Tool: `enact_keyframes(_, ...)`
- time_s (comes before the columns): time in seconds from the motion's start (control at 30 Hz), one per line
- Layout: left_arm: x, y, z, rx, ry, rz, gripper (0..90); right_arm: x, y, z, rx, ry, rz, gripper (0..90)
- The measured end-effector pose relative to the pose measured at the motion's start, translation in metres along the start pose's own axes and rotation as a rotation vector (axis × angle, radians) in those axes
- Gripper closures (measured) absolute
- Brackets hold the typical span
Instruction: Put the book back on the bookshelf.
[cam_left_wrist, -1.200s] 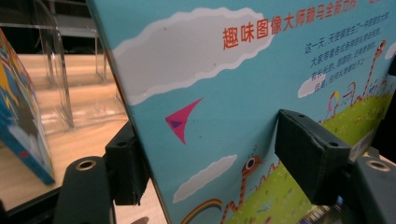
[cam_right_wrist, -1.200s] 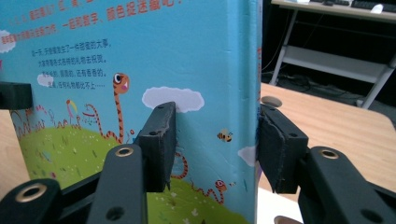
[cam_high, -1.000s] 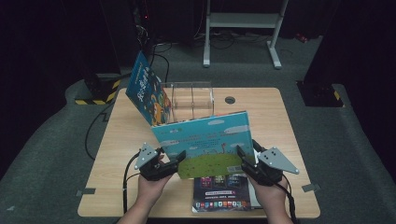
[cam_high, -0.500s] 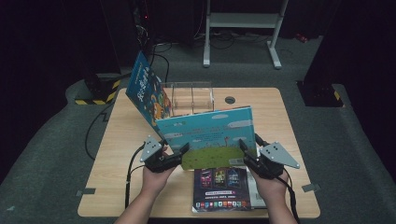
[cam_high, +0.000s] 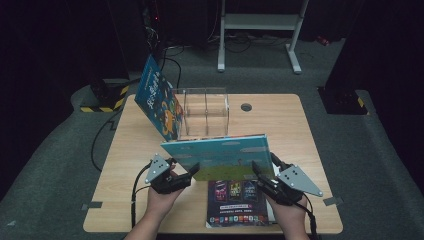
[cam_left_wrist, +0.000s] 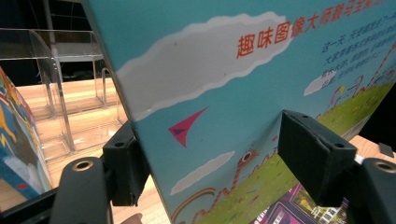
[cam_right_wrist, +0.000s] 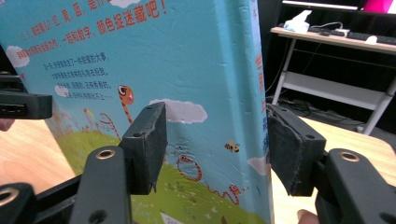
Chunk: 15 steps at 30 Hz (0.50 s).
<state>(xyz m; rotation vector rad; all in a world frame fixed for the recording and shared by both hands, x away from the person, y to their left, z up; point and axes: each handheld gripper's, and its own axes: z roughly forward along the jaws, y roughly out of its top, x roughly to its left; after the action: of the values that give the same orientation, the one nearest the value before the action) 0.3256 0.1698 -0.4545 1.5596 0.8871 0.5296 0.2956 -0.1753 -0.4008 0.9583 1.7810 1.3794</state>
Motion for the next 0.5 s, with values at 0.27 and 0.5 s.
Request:
enact_keyframes(0.27, -0.002, -0.003, -0.008, -0.020, -0.004, 0.014, 27.9, 0.003, 0.010, -0.004, -0.003, 0.061, -0.023, 34.8)
enact_keyframes(0.5, -0.005, -0.003, -0.009, -0.017, -0.008, 0.003, 24.5, 0.013, 0.019, -0.004, -0.026, 0.125, -0.068, 33.4)
